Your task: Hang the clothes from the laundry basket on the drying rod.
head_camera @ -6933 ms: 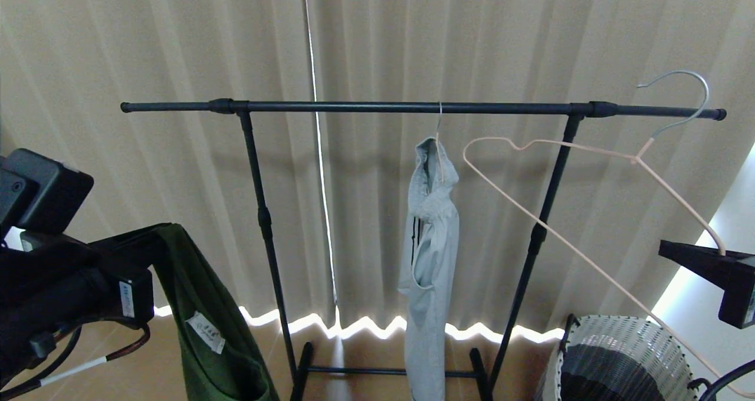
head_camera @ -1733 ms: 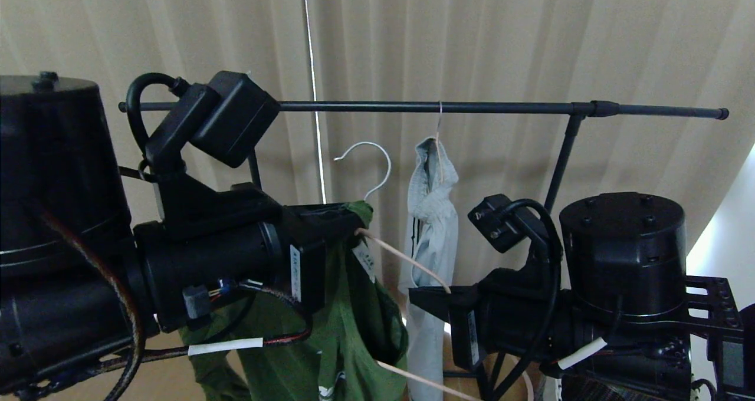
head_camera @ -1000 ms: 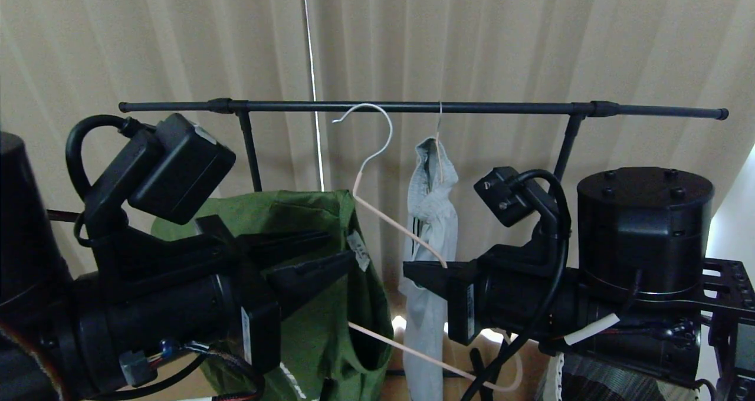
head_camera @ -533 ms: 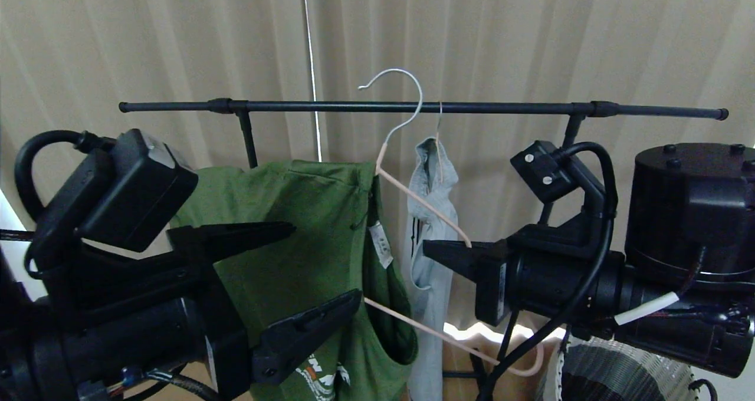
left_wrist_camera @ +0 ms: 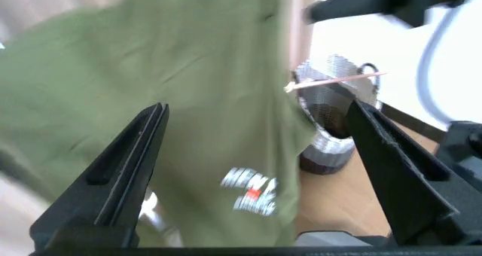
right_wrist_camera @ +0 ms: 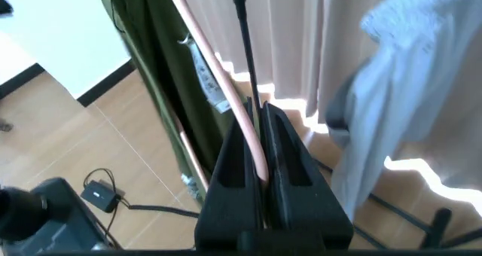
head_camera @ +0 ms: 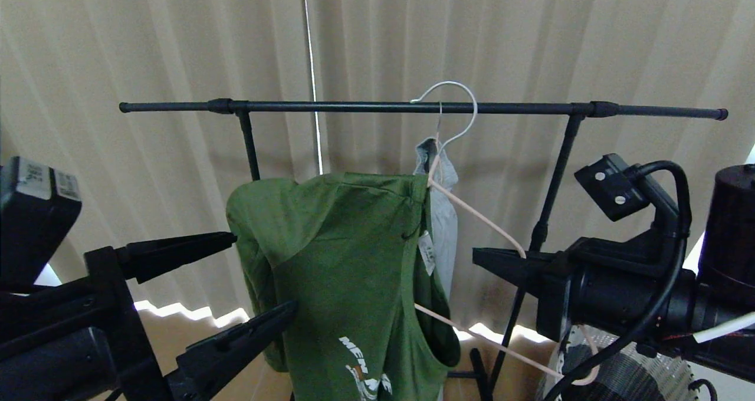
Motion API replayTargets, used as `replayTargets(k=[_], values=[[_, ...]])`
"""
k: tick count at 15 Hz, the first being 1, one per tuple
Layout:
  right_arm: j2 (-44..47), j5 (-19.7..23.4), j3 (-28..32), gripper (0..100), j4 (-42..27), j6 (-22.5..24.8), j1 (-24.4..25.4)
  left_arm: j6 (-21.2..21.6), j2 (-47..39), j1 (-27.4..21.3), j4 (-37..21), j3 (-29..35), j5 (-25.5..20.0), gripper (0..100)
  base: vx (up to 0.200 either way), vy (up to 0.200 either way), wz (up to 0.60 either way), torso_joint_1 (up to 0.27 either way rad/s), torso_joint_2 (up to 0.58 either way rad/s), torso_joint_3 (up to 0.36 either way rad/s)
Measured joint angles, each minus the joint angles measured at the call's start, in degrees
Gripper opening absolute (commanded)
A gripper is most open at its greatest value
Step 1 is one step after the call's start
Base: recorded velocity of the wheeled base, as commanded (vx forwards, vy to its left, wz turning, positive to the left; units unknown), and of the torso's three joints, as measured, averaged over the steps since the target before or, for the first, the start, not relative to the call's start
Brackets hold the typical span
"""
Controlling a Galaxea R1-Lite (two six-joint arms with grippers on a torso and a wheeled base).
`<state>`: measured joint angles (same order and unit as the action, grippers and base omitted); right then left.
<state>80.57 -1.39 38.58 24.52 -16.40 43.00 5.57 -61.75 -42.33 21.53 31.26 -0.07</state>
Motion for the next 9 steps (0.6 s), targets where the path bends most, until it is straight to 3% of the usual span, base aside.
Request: replayTargets(k=[4,9], values=[[-2.0,0.6,-4.5,0,0.8,10.6,-5.5,9.8,0.7,8.7,0.9,0.1,-0.8,100,0.0,0.0,0.0,0.0,0.0,0.0],[-2.4,6.6,-5.1,0,2.0,18.3,-8.6,14.8,-4.0,10.5,11.2,0.1,-9.4,100,0.0,0.0,0.0,0.0,0.0,0.0]])
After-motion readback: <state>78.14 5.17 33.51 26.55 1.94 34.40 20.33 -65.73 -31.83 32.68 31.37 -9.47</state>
